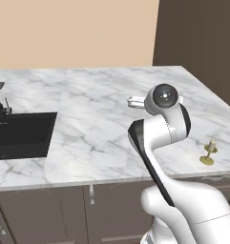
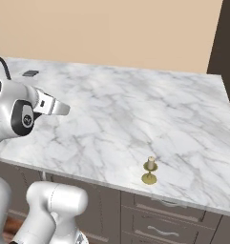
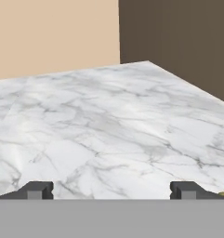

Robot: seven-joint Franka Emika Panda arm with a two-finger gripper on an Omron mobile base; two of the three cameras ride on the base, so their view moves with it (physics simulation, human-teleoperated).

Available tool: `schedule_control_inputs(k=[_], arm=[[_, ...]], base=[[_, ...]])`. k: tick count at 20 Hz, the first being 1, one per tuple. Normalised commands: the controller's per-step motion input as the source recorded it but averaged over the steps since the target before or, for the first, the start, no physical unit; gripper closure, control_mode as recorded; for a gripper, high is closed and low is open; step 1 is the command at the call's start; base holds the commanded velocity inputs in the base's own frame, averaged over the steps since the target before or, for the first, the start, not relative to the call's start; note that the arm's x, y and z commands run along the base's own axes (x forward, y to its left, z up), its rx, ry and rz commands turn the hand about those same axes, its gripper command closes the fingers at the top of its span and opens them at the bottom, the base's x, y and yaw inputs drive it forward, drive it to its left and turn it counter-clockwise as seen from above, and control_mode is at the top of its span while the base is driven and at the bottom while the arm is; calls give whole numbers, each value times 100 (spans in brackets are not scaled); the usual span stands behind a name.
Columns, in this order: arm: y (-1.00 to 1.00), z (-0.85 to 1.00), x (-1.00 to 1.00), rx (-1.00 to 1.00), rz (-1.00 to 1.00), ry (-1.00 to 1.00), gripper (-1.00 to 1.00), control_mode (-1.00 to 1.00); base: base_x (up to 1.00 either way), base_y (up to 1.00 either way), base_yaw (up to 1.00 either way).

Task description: Pick the candle and candle from the dining table and place them in the open cabinet. Close the cabinet after placing the objects.

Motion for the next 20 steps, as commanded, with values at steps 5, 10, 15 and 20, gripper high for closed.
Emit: schedule_control_inputs(k=[5,10,15,20], arm=[[0,0,0,0,0,0,-100,100],[0,0,0,0,0,0,-100,-100],[0,0,0,0,0,0,-100,-100],[0,-2,-4,0,-4,1,-100,-100]], base=[[0,0,0],[0,0,0],[0,0,0],[0,0,0]])
